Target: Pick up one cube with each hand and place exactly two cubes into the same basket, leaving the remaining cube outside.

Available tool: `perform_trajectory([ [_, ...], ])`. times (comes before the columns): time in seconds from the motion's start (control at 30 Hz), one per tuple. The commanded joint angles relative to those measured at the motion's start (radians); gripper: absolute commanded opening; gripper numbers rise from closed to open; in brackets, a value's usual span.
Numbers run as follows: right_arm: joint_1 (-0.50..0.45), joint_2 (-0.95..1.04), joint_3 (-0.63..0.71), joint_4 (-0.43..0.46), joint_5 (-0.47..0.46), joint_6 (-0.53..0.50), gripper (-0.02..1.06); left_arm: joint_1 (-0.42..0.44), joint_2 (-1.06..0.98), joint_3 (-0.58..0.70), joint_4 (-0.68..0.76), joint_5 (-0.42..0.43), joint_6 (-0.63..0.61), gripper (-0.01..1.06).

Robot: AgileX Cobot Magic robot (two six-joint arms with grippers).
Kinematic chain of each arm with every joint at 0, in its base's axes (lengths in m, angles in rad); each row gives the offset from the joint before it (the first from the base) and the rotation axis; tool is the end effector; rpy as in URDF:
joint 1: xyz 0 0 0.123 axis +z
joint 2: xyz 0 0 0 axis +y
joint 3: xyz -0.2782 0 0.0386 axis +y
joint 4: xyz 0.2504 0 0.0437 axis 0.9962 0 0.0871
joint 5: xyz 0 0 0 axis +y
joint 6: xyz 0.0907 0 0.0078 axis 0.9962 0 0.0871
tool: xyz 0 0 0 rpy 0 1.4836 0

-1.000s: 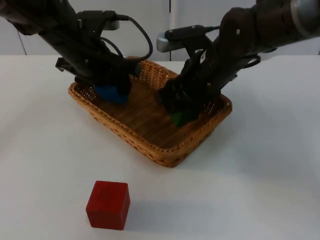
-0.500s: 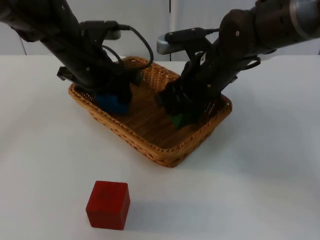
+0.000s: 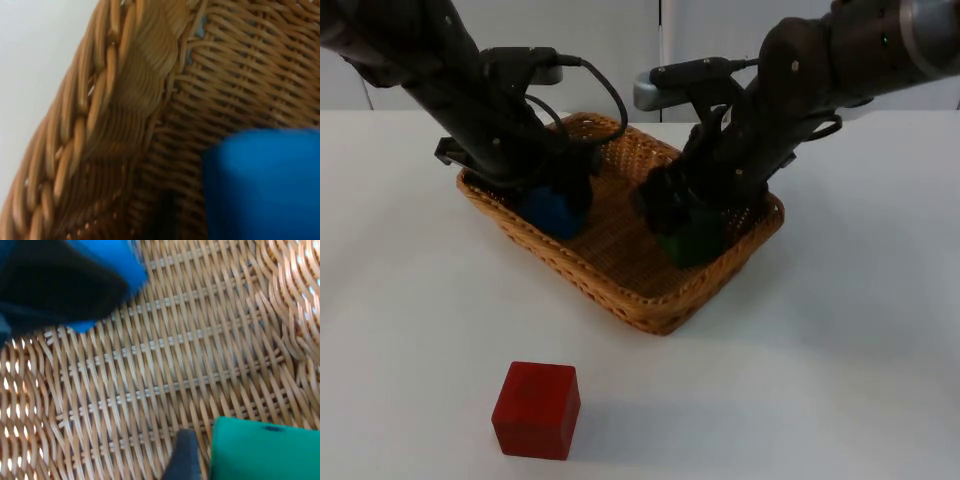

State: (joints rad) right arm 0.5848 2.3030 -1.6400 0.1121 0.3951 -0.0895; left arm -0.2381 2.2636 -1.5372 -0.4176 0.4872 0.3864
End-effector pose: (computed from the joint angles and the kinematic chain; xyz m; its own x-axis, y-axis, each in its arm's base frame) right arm 0.4067 0.2740 0.1094 -0.6951 -0.4434 -0.5658 -0.5622 0.8259 0.0434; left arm 0.4476 -0.1265 0.0995 -0.8576 0.2210 -0.4644 0.3278 0.9307 -0.1625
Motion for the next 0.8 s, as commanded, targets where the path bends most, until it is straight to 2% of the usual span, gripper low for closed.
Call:
perform_trajectory([
  [0.0, 0.006, -0.01, -0.005, 0.005, 0.001, -0.001, 0.69, -0.005, -0.014, -0.006, -0.017, 0.004, 0.0, 0.97],
  [0.07, 0.006, -0.024, -0.005, 0.002, 0.001, -0.001, 0.69, -0.005, -0.027, -0.006, -0.017, 0.002, 0.0, 1.05],
  [0.27, 0.006, -0.079, -0.005, -0.005, 0.007, -0.014, 0.69, -0.005, -0.083, -0.006, -0.017, 0.0, 0.0, 1.05],
  [0.37, 0.006, -0.15, -0.005, -0.005, 0.017, -0.059, 0.69, -0.005, -0.145, -0.006, -0.017, 0.002, 0.0, 1.05],
  [0.77, 0.006, -0.376, -0.005, -0.005, 0.091, -0.06, 0.69, -0.005, -0.367, -0.006, 0.01, 0.018, 0.0, 1.05],
])
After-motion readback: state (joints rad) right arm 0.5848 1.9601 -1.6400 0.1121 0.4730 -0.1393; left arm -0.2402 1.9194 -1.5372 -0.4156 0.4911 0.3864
